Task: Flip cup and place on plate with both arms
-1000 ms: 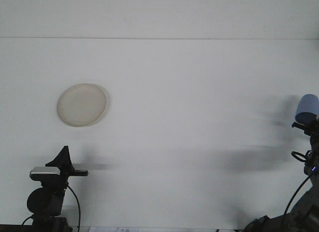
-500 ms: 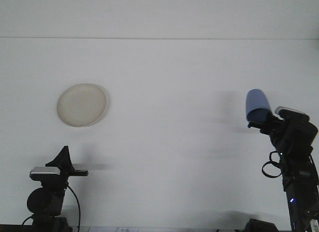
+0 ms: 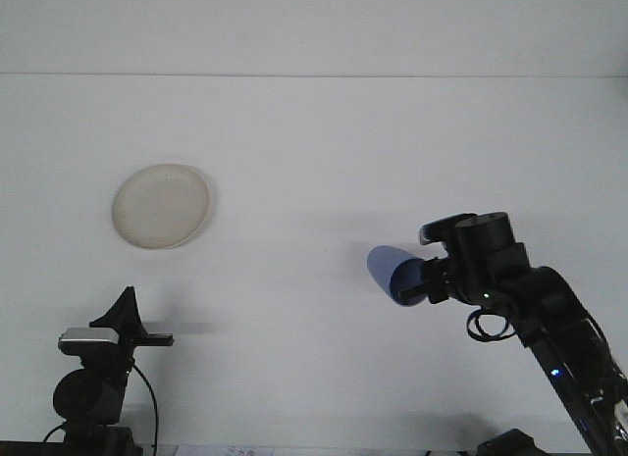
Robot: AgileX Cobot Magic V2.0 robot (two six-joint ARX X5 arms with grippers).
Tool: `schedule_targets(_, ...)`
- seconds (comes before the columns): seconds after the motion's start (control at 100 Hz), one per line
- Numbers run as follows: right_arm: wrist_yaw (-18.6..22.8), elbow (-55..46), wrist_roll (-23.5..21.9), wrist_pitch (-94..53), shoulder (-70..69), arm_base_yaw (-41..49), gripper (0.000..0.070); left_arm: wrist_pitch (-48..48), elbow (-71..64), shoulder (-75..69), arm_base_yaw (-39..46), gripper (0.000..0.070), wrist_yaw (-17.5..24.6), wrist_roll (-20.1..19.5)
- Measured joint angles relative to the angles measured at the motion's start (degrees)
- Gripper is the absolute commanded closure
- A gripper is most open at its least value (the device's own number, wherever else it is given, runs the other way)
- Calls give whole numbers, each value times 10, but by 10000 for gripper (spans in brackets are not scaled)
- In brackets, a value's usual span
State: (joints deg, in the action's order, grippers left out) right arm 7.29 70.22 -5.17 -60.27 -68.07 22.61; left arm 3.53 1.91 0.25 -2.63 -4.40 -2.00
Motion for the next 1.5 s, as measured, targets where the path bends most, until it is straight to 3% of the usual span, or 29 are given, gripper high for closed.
schedule_targets(0.27, -43, 89, 27, -126, -138, 115, 696, 0, 0, 0, 0, 687, 0, 0)
schedule_targets(0.86, -38, 108, 59, -134, -256, 212, 687, 0, 0, 0, 0, 687, 0, 0)
schedule_targets(0.92, -38, 108, 61, -134, -256, 212, 629, 0, 0, 0, 0, 687, 0, 0)
schedule_targets(1.04, -42, 106, 63, -134, -264, 213, 361, 0, 0, 0, 0, 688, 0, 0)
schedule_targets(1.1, -42, 102, 63, -133, -270, 213, 286, 0, 0, 0, 0, 687, 0, 0)
schedule_targets(1.5, -42, 144, 63, -150, -271, 213, 279, 0, 0, 0, 0, 687, 0, 0)
